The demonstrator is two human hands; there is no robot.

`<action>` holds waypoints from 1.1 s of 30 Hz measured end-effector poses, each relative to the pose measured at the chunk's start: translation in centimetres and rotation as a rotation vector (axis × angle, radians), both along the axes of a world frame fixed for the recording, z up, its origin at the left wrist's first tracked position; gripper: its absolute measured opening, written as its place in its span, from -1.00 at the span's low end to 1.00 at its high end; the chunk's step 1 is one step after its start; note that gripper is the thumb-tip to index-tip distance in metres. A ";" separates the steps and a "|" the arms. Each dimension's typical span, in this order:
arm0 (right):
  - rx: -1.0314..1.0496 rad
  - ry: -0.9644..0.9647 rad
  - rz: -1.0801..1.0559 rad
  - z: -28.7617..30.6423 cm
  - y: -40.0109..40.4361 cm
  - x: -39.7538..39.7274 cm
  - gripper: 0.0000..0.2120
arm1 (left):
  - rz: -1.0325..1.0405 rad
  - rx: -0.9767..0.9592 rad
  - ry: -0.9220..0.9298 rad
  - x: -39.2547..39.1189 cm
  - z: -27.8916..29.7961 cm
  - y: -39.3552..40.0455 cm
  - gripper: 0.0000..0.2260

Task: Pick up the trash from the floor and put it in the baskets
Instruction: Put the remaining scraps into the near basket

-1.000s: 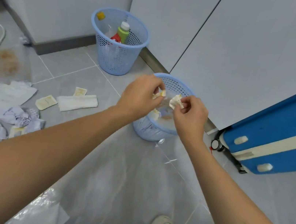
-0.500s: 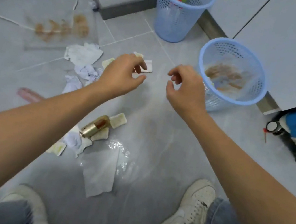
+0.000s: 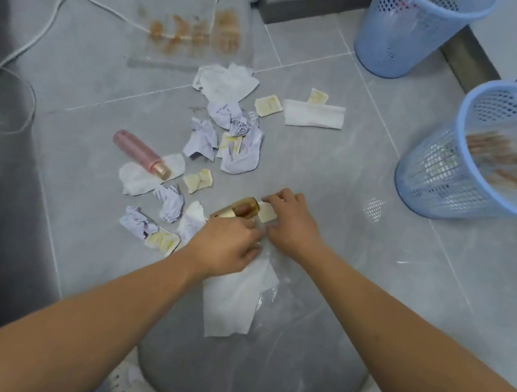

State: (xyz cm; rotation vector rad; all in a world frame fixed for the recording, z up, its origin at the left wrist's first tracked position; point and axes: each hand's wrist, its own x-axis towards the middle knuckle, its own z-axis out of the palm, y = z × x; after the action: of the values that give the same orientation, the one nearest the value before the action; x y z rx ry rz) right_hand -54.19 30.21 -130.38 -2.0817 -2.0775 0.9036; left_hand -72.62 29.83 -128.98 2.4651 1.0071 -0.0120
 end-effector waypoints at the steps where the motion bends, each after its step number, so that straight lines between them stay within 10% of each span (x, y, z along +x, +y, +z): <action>1: -0.010 0.000 0.016 -0.4 0.1 -0.2 -0.53 | 0.015 0.004 0.018 0.5 -0.5 -0.1 -0.83; 14: 0.079 -0.175 -0.002 -2.6 0.2 0.1 -0.70 | 0.091 0.049 0.288 0.5 -3.6 1.6 -0.58; 24: 0.175 -0.020 -0.271 0.7 0.7 3.3 -0.94 | 0.180 0.113 -0.041 2.6 -1.6 3.8 -0.87; 33: 0.741 0.023 -0.574 13.3 2.5 14.6 -0.90 | 0.158 0.251 -0.466 16.8 9.4 8.9 -0.82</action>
State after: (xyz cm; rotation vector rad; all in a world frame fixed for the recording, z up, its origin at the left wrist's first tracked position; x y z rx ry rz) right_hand -39.59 32.70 -117.10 -1.9992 -1.3397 0.0496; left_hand -55.81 38.71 -119.53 2.4215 1.0326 0.7457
